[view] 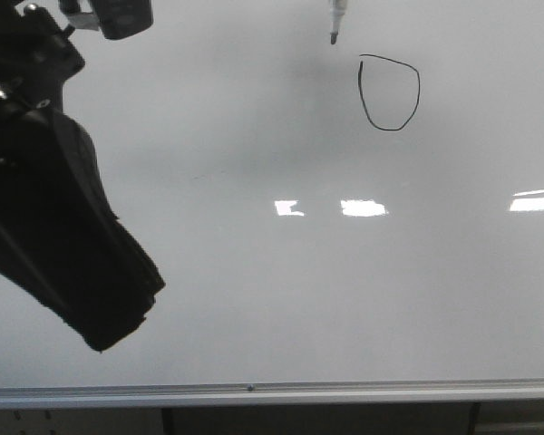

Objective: Write number 0 on whiteboard

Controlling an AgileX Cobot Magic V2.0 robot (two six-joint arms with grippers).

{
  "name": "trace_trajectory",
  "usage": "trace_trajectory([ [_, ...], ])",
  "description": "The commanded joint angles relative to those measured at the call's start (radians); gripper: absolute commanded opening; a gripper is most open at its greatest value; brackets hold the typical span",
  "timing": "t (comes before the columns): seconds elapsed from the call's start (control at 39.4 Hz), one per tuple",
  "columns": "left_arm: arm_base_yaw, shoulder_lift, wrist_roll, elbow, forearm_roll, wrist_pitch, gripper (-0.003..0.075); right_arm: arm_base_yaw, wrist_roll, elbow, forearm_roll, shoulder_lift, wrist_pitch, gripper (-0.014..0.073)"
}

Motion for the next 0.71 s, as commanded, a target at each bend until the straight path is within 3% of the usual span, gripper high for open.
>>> trace_trajectory([
  [0.0,-0.008,-0.031,0.002,-0.029,-0.085,0.051,-0.0019,-0.002,-0.041,-0.016,0.083,-0.062,0.047,-0.0061],
  [0.13,-0.008,-0.031,0.002,-0.029,-0.117,0.044,-0.0013,-0.002,-0.089,0.079,0.206,-0.116,0.046,-0.0061],
  [0.2,-0.008,-0.031,0.002,-0.029,-0.126,0.046,0.0046,-0.002,-0.117,0.183,0.251,-0.17,0.038,-0.0061],
  [0.28,-0.008,-0.031,0.002,-0.029,-0.132,0.046,0.0163,-0.002,-0.142,0.3,0.258,-0.226,0.029,-0.0061],
  [0.38,-0.008,-0.031,0.002,-0.029,-0.145,0.037,0.0395,-0.002,-0.167,0.48,0.258,-0.309,-0.008,-0.0061],
  [0.48,-0.008,-0.031,0.002,-0.029,-0.18,0.004,0.0553,-0.002,-0.18,0.638,0.275,-0.39,-0.061,-0.0061],
  [0.56,-0.008,-0.031,0.021,-0.029,-0.201,-0.024,0.058,-0.002,-0.199,0.736,0.312,-0.427,-0.078,-0.0061],
  [0.68,-0.008,-0.031,0.116,-0.029,-0.28,-0.009,0.0576,-0.002,-0.316,0.87,0.478,-0.458,-0.083,-0.0061],
])
